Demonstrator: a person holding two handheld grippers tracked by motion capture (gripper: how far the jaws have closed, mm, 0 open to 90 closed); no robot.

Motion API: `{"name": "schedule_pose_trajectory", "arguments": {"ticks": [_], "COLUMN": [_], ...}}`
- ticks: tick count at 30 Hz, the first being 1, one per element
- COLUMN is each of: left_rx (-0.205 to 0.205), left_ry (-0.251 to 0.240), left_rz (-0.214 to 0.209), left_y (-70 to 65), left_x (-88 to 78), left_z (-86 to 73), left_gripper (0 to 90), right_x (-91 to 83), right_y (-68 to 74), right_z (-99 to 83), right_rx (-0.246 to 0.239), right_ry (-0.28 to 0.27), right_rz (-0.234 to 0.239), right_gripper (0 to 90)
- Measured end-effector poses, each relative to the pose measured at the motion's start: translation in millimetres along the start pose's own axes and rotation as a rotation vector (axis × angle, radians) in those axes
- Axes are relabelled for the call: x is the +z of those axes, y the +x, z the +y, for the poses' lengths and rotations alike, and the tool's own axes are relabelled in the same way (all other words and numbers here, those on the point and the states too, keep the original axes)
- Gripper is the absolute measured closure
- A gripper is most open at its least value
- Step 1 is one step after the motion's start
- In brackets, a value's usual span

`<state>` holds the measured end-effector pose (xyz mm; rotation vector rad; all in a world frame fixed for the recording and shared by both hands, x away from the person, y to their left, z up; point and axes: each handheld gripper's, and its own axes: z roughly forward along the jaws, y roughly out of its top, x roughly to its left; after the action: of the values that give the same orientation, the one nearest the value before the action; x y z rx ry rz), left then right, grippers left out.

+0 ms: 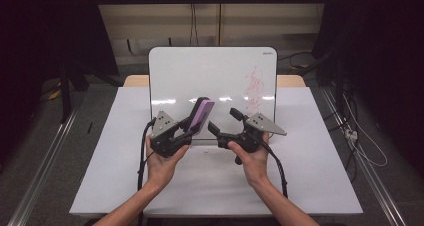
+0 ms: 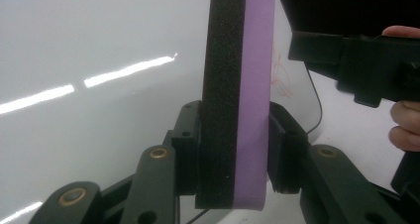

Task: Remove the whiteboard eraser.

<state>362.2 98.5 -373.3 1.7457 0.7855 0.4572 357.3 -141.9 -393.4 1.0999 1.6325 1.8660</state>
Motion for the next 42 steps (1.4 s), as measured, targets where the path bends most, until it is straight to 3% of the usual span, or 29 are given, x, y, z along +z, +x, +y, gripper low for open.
{"name": "schedule_pose_trajectory", "arguments": {"ticks": [6,14,19,22,26,28,32,42], "left_rx": [-0.012,-0.026,-0.021,-0.023,-0.033,-0.028,-0.034,-0.039], "left_ry": [0.008,0.005,0.000,0.003,0.000,-0.005,0.006,0.015], "left_rz": [-0.003,-0.008,-0.013,-0.018,-0.014,-0.014,-0.014,-0.028], "left_y": [0.7,-3.4,-4.9,-6.2,-7.5,-7.1,-7.5,-6.5], "left_x": [5.1,10.5,12.5,13.8,14.1,13.5,15.6,20.0], "left_z": [-1.5,-4.2,-1.9,-3.0,-4.5,-4.8,-7.0,-10.4], "left_gripper": [63.2,63.2,63.2,63.2,63.2,63.2,63.2,63.2], "right_x": [15.1,20.0,20.5,20.4,20.3,20.2,21.3,21.3], "right_y": [4.3,10.6,11.1,11.3,13.1,11.7,9.7,11.4], "right_z": [-2.2,-9.5,-20.8,-22.2,-22.9,-25.7,-28.9,-30.3], "right_rx": [0.051,0.092,0.162,0.173,0.221,0.258,0.302,0.304], "right_ry": [-0.050,-0.097,-0.121,-0.123,-0.146,-0.155,-0.150,-0.144], "right_rz": [0.008,-0.001,-0.009,-0.007,-0.005,-0.010,-0.004,-0.017], "right_gripper": [6.5,11.8,19.5,21.7,27.4,34.7,37.7,41.1]}}
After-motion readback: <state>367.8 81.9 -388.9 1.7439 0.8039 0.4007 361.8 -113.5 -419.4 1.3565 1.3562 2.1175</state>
